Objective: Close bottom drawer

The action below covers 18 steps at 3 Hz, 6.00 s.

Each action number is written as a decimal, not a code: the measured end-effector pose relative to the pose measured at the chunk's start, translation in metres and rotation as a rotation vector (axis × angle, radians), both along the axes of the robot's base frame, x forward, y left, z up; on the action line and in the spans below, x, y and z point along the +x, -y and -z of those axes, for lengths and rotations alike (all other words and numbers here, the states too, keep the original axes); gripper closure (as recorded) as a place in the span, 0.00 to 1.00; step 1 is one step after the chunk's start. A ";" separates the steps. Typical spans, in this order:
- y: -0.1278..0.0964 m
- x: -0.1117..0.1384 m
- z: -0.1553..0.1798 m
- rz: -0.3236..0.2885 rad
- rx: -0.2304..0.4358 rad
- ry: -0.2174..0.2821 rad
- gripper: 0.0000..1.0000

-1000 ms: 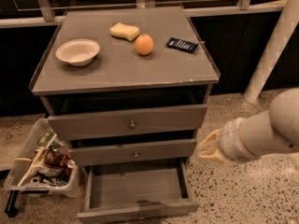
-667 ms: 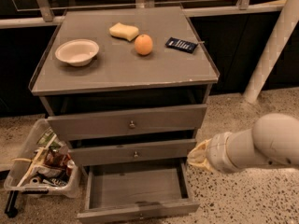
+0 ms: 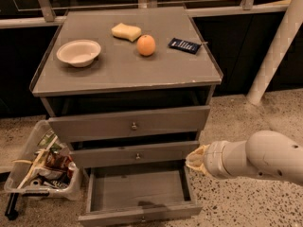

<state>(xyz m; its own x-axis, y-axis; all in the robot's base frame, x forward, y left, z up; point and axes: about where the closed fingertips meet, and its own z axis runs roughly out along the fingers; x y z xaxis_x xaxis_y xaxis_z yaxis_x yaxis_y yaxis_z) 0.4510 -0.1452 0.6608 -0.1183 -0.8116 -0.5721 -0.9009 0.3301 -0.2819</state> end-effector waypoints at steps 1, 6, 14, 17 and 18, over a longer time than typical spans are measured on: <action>-0.004 -0.002 0.020 0.014 0.007 -0.039 1.00; 0.020 0.028 0.281 0.140 0.084 -0.199 1.00; 0.013 -0.035 0.497 -0.150 0.034 -0.350 1.00; -0.042 -0.029 0.469 -0.262 0.117 -0.272 0.82; -0.027 -0.033 0.481 -0.203 0.116 -0.298 0.84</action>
Offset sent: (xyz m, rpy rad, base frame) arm 0.0012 0.0124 -0.1693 0.0770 0.2654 -0.1472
